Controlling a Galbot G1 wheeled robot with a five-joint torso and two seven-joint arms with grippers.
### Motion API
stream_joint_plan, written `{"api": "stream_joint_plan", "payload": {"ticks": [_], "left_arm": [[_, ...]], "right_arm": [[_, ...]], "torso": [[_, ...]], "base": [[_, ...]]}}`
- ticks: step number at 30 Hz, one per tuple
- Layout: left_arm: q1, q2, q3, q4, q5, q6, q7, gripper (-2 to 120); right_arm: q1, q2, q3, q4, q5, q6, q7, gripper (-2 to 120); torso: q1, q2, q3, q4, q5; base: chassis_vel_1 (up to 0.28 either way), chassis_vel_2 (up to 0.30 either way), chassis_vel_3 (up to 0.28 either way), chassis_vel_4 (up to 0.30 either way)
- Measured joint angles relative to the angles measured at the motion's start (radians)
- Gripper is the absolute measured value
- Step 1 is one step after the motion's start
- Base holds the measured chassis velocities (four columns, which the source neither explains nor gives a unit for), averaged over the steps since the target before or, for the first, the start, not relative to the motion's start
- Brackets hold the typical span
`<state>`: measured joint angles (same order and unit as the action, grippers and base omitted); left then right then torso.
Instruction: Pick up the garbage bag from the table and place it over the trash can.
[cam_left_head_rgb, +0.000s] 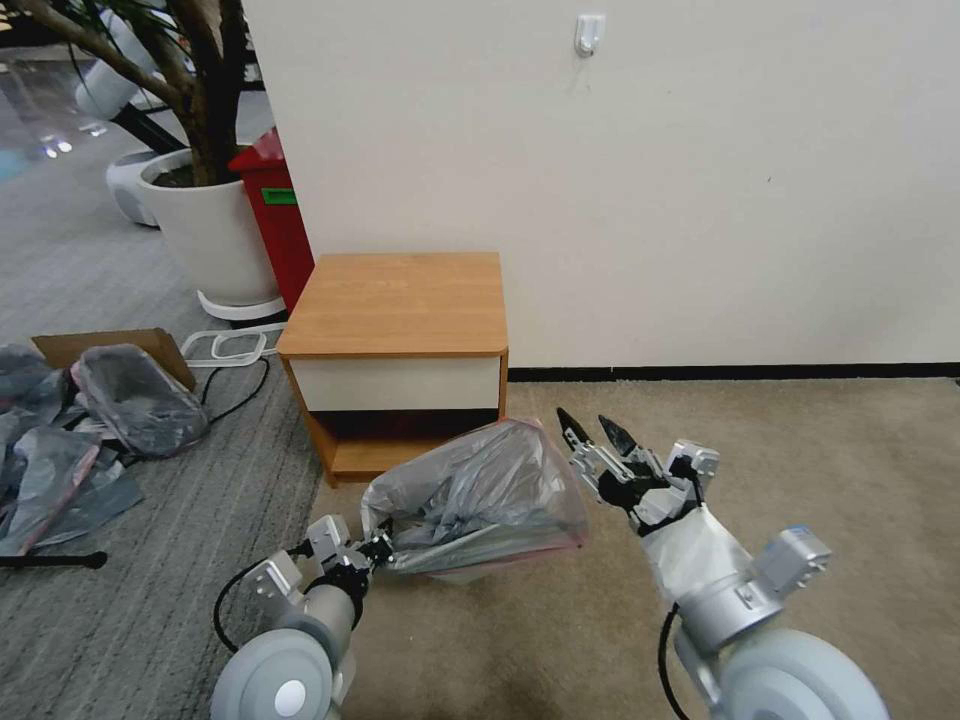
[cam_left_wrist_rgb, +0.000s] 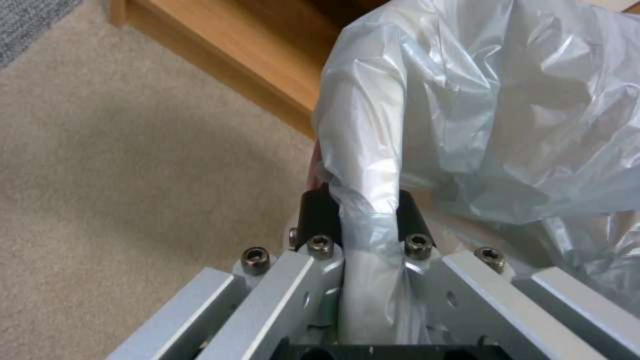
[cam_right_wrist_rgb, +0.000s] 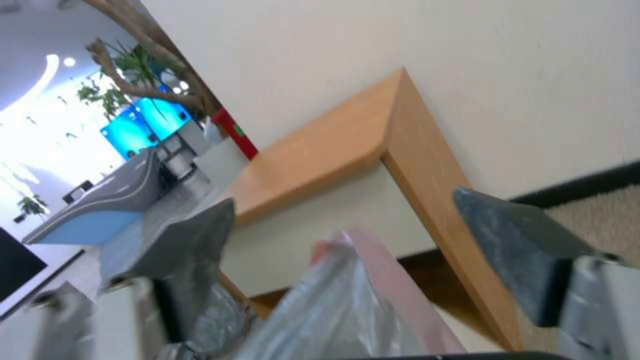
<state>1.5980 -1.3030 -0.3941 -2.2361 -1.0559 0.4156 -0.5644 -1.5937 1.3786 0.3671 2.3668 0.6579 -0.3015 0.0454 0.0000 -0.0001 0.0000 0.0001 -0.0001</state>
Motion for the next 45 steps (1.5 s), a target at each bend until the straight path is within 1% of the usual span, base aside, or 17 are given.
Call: {"api": "stream_joint_plan", "payload": {"ticks": [2, 4, 10, 13, 14, 17, 19, 21, 23, 25, 26, 27, 31, 33, 39, 42, 45], "left_arm": [[0.0, 0.001, 0.004, -0.005, -0.002, 0.002, 0.0, 3], [0.0, 0.001, 0.006, -0.006, -0.002, 0.002, 0.0, 3], [0.0, 0.0, 0.014, -0.011, -0.002, 0.002, 0.0, 3], [-0.001, -0.002, 0.018, -0.015, -0.003, 0.002, 0.0, 3], [-0.001, -0.002, 0.018, -0.015, -0.003, 0.002, 0.0, 3], [-0.001, -0.004, 0.02, -0.022, -0.007, 0.002, 0.0, 3], [-0.001, -0.004, 0.02, -0.023, -0.008, 0.002, 0.0, 3], [0.002, -0.008, 0.021, -0.027, -0.011, 0.001, 0.0, 3], [0.003, -0.009, 0.021, -0.027, -0.011, 0.001, 0.0, 3], [0.009, -0.011, 0.02, -0.027, -0.011, 0.003, 0.002, 3], [0.01, -0.011, 0.02, -0.027, -0.011, 0.003, 0.003, 3], [0.01, -0.011, 0.02, -0.027, -0.011, 0.003, 0.003, 3], [0.011, -0.012, 0.019, -0.032, -0.011, 0.006, 0.006, 3], [0.012, -0.015, 0.02, -0.035, -0.011, 0.007, 0.008, 3], [0.022, -0.019, 0.023, -0.036, 0.005, 0.023, 0.027, 3], [0.032, -0.019, 0.03, -0.037, 0.035, 0.034, 0.054, 3], [0.045, -0.015, 0.036, -0.038, 0.092, 0.043, 0.106, 3]], "right_arm": [[0.005, 0.014, -0.006, -0.028, -0.013, 0.002, -0.002, 96], [0.009, 0.02, -0.008, -0.047, -0.019, 0.004, -0.002, 99], [0.009, 0.025, -0.006, -0.071, -0.014, 0.004, 0.005, 96], [0.006, 0.028, -0.007, -0.078, -0.012, 0.002, 0.009, 82], [0.006, 0.028, -0.007, -0.078, -0.012, 0.002, 0.009, 82], [0.006, 0.03, -0.008, -0.086, -0.011, 0.005, 0.019, 67], [0.006, 0.03, -0.008, -0.087, -0.01, 0.007, 0.02, 65], [0.007, 0.03, -0.006, -0.094, -0.009, 0.023, 0.027, 53], [0.007, 0.03, -0.004, -0.096, -0.008, 0.03, 0.029, 50], [0.008, 0.031, -0.003, -0.09, -0.004, 0.048, 0.028, 30], [0.008, 0.03, -0.003, -0.088, -0.003, 0.049, 0.027, 25], [0.008, 0.03, -0.003, -0.088, -0.003, 0.049, 0.027, 25], [0.016, 0.028, -0.002, -0.093, 0.002, 0.049, 0.019, 12], [0.019, 0.028, -0.002, -0.099, 0.002, 0.049, 0.015, 2], [0.031, 0.024, 0.003, -0.098, 0.013, 0.048, 0.013, 0], [0.053, 0.018, 0.009, -0.096, 0.028, 0.042, 0.02, 0], [0.098, 0.002, 0.019, -0.097, 0.054, -0.008, 0.046, 0]], "torso": [[0.0, 0.0, 0.0, -0.0001, 0.0], [0.0, 0.0, 0.0, 0.0, 0.0001], [0.0, 0.0, 0.0, -0.0001, 0.0], [0.0, 0.0, 0.0, -0.0002, 0.0], [0.0, 0.0, 0.0, -0.0002, 0.0], [0.0, 0.0, 0.0, -0.0001, 0.0], [0.0, 0.0, 0.0, -0.0002, 0.0001], [0.0, 0.0, 0.0, -0.0001, 0.0001], [0.0, 0.0, 0.0, -0.0001, 0.0001], [0.0, 0.0, 0.0, -0.0001, 0.0001], [0.0, 0.0, 0.0, -0.0001, 0.0001], [0.0, 0.0, 0.0, -0.0001, 0.0001], [0.0, 0.0, 0.0, -0.0001, 0.0], [0.0, 0.0, 0.0, -0.0001, 0.0001], [0.0, 0.0, 0.0, -0.0001, 0.0001], [0.0, 0.0, 0.0, -0.0001, 0.0001], [0.0, 0.0, 0.0, 0.0, 0.0001]], "base": [[0.0, 0.0, 0.0, 0.0], [0.0, 0.0, 0.0, 0.0], [0.0, 0.0, 0.0, 0.0], [0.0, 0.0, 0.0, 0.0], [0.0, 0.0, 0.0, 0.0], [0.0, 0.0, 0.0, 0.0], [0.0, 0.0, 0.0, 0.0], [0.0, 0.0, 0.0, 0.0], [0.0, 0.0, 0.0, 0.0], [0.0, 0.0, 0.0, 0.0], [0.0, 0.0, 0.0, 0.0], [0.0, 0.0, 0.0, 0.0], [0.0, 0.0, 0.0, 0.0], [0.0, 0.0, 0.0, 0.0], [0.0, 0.0, 0.0, 0.0], [0.0, 0.0, 0.0, 0.0], [0.0, 0.0, 0.0, 0.0]]}}
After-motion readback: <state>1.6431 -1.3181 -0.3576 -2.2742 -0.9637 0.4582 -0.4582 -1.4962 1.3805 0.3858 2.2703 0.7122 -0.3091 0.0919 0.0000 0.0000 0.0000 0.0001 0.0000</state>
